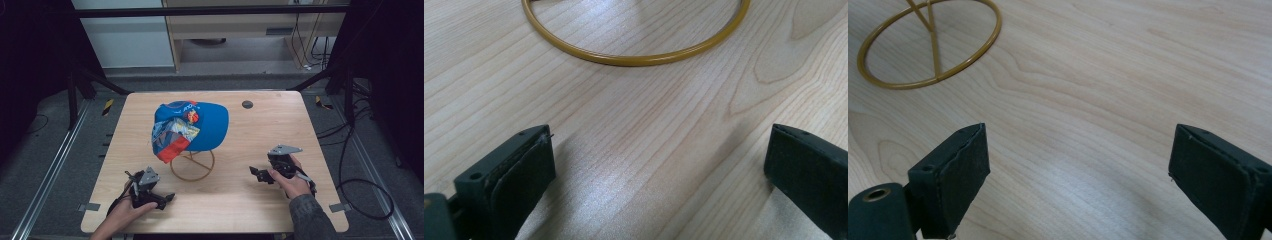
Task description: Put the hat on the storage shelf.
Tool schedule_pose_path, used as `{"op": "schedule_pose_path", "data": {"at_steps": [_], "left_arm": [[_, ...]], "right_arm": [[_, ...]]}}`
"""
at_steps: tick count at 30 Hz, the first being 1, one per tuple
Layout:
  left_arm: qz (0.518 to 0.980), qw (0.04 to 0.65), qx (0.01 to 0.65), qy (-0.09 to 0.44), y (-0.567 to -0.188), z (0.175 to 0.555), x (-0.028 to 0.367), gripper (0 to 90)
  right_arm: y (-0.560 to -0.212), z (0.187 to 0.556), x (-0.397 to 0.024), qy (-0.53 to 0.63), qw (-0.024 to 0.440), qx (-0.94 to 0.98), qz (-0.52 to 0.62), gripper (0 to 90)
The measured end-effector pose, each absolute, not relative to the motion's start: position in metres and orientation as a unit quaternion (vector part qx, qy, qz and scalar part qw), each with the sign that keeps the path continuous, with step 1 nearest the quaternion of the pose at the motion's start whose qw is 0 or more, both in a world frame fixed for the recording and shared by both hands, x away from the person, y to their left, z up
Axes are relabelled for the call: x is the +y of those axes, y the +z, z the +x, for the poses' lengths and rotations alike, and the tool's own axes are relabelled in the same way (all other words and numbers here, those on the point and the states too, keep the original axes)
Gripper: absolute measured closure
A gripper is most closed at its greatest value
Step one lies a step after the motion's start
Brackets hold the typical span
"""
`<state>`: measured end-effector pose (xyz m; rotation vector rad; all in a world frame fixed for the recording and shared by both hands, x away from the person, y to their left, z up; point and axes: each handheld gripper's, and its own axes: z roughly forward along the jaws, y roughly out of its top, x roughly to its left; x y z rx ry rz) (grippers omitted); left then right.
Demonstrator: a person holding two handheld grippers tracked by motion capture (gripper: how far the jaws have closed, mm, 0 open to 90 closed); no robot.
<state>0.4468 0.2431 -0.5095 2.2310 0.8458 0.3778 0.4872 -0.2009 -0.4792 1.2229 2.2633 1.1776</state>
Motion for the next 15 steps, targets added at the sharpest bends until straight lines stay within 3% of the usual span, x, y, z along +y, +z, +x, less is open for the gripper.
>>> {"op": "schedule_pose_path", "data": {"at_steps": [15], "left_arm": [[0.864, 0.355, 0.327, 0.146, -0.509, 0.447, 0.243, 0.0]], "right_arm": [[-0.497, 0.478, -0.189, 0.405, 0.146, 0.797, 0.423, 8.6]]}}
